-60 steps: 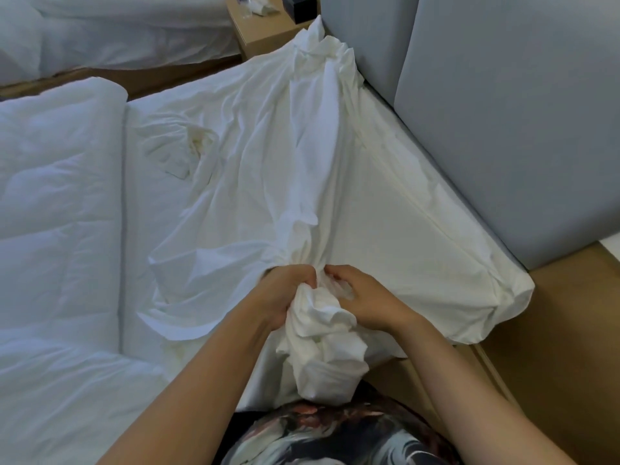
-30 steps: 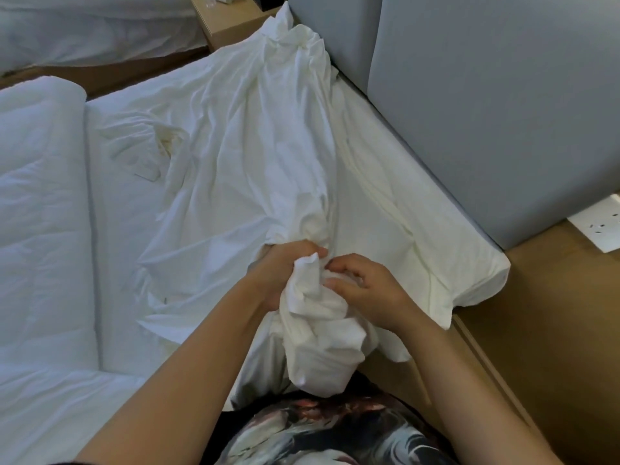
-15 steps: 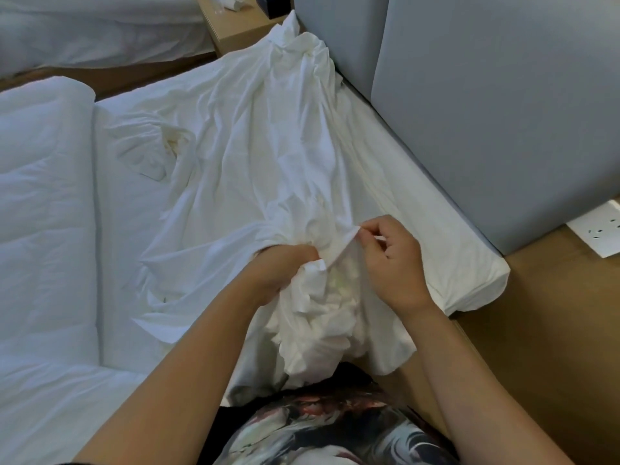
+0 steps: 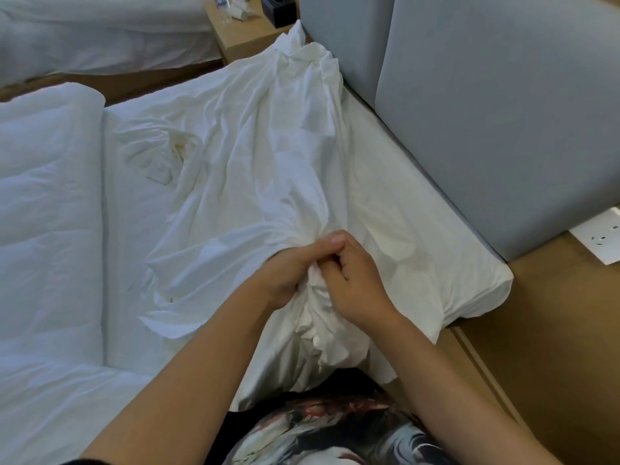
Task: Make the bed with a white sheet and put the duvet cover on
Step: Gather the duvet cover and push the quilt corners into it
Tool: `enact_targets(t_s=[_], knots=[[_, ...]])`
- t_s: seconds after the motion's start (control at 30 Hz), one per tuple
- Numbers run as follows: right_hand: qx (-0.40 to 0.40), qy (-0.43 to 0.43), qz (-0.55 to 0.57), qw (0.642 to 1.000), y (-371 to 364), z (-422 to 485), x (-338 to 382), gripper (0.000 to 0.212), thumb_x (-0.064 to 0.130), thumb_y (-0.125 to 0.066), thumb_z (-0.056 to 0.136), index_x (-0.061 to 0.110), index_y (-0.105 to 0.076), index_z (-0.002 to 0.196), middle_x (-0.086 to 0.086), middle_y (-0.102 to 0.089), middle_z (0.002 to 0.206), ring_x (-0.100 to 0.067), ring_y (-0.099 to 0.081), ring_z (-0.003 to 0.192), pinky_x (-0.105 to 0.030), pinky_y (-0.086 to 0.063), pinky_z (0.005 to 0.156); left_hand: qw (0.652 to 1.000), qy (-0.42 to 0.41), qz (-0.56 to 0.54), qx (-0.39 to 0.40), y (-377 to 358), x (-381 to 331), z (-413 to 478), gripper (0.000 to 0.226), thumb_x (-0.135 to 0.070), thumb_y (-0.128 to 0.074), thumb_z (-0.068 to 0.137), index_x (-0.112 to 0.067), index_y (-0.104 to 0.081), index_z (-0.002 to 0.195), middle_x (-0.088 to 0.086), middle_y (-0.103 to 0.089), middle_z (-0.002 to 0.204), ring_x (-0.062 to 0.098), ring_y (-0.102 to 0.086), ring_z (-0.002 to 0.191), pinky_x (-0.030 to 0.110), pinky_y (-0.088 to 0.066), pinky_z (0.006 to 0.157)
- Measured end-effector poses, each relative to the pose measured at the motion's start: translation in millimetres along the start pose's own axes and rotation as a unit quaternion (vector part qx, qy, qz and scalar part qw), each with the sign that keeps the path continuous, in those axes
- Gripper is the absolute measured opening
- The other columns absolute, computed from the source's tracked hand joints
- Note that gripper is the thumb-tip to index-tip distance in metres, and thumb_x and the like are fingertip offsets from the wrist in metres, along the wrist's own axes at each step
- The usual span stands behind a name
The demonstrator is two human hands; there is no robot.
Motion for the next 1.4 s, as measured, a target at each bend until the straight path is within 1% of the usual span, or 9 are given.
enact_targets(t_s=[0.13, 0.37, 0.57, 0.77, 0.87, 1.03, 1.17, 1.3, 1.4], knots=[[0.007, 0.083, 0.012, 0.996, -10, -20, 18, 0.015, 0.004, -0.051, 0.087, 0.014, -0.055, 0.077, 0.006, -0.054, 0.077, -0.010, -0.052, 0.077, -0.023, -0.043, 0.074, 0.995, 0.094, -0.019, -0.035, 5, 10, 4, 0.049, -0.051, -0.078, 0.044, -0.011, -0.070, 0.072, 0.000, -0.069, 0.066, 0.011, -0.068, 0.074, 0.025, -0.049, 0.078], [-0.033, 0.076, 0.028, 0.996, 0, -38, 0, 0.013, 0.002, -0.056, 0.080, 0.011, -0.059, 0.071, 0.005, -0.057, 0.075, -0.009, -0.053, 0.074, -0.016, -0.042, 0.072, 0.987, 0.099, 0.089, -0.094, 9, 27, 7, 0.036, -0.002, -0.053, 0.084, -0.011, -0.055, 0.049, -0.003, -0.052, 0.042, 0.010, -0.053, 0.046, 0.017, -0.043, 0.043], [0.036, -0.096, -0.050, 0.994, 19, -20, -77, 0.047, 0.003, -0.052, 0.087, 0.020, -0.048, 0.131, 0.012, -0.041, 0.120, -0.006, -0.041, 0.117, -0.013, -0.029, 0.100, 0.988, 0.110, 0.054, -0.091, 17, 26, 5, 0.009, -0.006, -0.065, 0.077, -0.003, -0.067, 0.085, 0.009, -0.071, 0.078, 0.023, -0.068, 0.076, 0.029, -0.053, 0.065], [-0.065, -0.052, -0.084, 0.993, 35, 3, -62, 0.015, 0.006, -0.053, 0.093, 0.003, -0.068, 0.091, -0.003, -0.062, 0.086, -0.016, -0.059, 0.085, -0.004, -0.036, 0.070, 0.982, 0.102, 0.077, -0.137, 33, 22, 1, 0.024, -0.019, -0.074, 0.074, -0.005, -0.066, 0.092, 0.009, -0.070, 0.092, 0.024, -0.067, 0.089, 0.031, -0.052, 0.076], [-0.141, 0.052, 0.000, 0.989, 46, 19, 2, 0.013, 0.010, -0.055, 0.089, 0.007, -0.066, 0.083, -0.002, -0.060, 0.076, -0.001, -0.051, 0.070, -0.004, -0.037, 0.065, 0.984, 0.046, 0.044, -0.164, 31, 9, 2, 0.023, -0.037, -0.068, 0.081, -0.017, -0.059, 0.086, -0.007, -0.073, 0.073, 0.002, -0.068, 0.067, 0.014, -0.051, 0.055], [0.022, 0.059, 0.014, 0.998, 3, 24, 40, 0.014, 0.010, -0.061, 0.088, 0.005, -0.063, 0.075, 0.002, -0.056, 0.070, -0.006, -0.051, 0.067, -0.021, -0.041, 0.068, 0.989, -0.099, -0.089, -0.064, 28, -13, 0, 0.082, -0.077, -0.072, 0.042, -0.015, -0.069, 0.096, 0.004, -0.073, 0.097, 0.011, -0.069, 0.091, 0.019, -0.054, 0.072], [0.053, -0.017, 0.148, 0.987, -7, 21, 24, 0.025, 0.009, -0.059, 0.089, 0.021, -0.063, 0.067, 0.009, -0.057, 0.066, -0.001, -0.052, 0.064, -0.017, -0.042, 0.067, 0.984, -0.109, -0.141, -0.029, 28, -9, -1, 0.083, -0.059, -0.089, 0.027, -0.007, -0.070, 0.088, 0.006, -0.074, 0.084, 0.015, -0.071, 0.080, 0.022, -0.055, 0.066], [0.098, -0.113, 0.331, 0.932, -17, 20, 9, 0.024, 0.022, -0.056, 0.078, 0.025, -0.067, 0.058, 0.006, -0.061, 0.060, -0.010, -0.057, 0.063, -0.026, -0.047, 0.067, 0.987, -0.100, -0.122, -0.032, 25, -6, -2, 0.030, -0.028, -0.068, 0.068, -0.007, -0.066, 0.089, 0.003, -0.074, 0.078, 0.015, -0.070, 0.076, 0.021, -0.054, 0.063], [0.092, -0.118, 0.321, 0.935, -15, 17, 1, 0.031, 0.016, -0.056, 0.085, 0.026, -0.067, 0.059, 0.006, -0.062, 0.061, -0.011, -0.058, 0.065, -0.030, -0.048, 0.071, 0.993, -0.063, -0.097, -0.013, 19, -1, -1, 0.026, -0.022, -0.062, 0.071, -0.006, -0.066, 0.090, 0.005, -0.073, 0.078, 0.015, -0.070, 0.075, 0.022, -0.054, 0.063]])
Point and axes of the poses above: each hand's wrist, its own z-axis towards the middle knuckle, its own y-axis out of the back of the hand, x = y × z, the point moved 8 cm from there along z, towards the middle knuckle
